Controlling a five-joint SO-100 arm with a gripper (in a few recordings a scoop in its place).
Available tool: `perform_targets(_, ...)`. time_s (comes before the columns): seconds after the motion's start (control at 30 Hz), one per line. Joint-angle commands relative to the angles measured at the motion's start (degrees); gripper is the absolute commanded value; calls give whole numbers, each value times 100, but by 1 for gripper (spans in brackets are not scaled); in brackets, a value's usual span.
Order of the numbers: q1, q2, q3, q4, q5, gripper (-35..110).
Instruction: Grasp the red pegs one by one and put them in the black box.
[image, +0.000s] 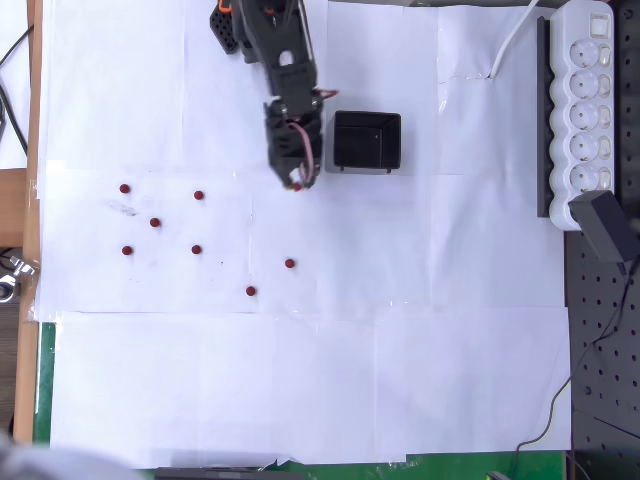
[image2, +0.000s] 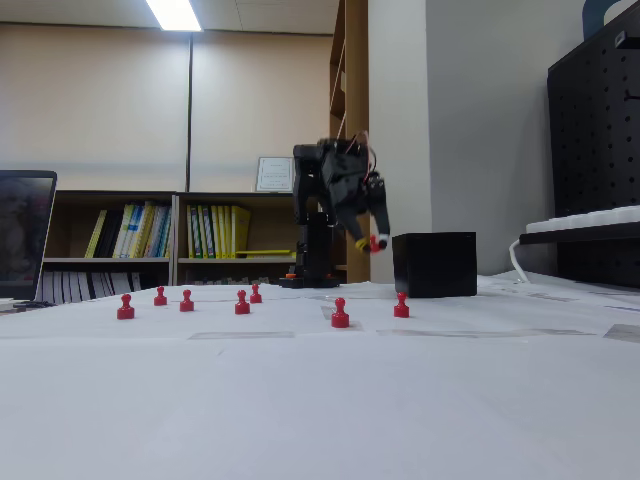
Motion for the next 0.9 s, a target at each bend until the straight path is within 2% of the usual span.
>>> perform_targets(0.0, -659, -404, 1626, 1512, -826, 0)
perform_targets(0.2, -1688, -167, 2206, 2065, -1441, 0)
perform_targets(0.6, -2109, 1195, 870, 97, -1608, 0)
perform_targets(0.87, -2276, 1362, 861, 343, -1459, 13)
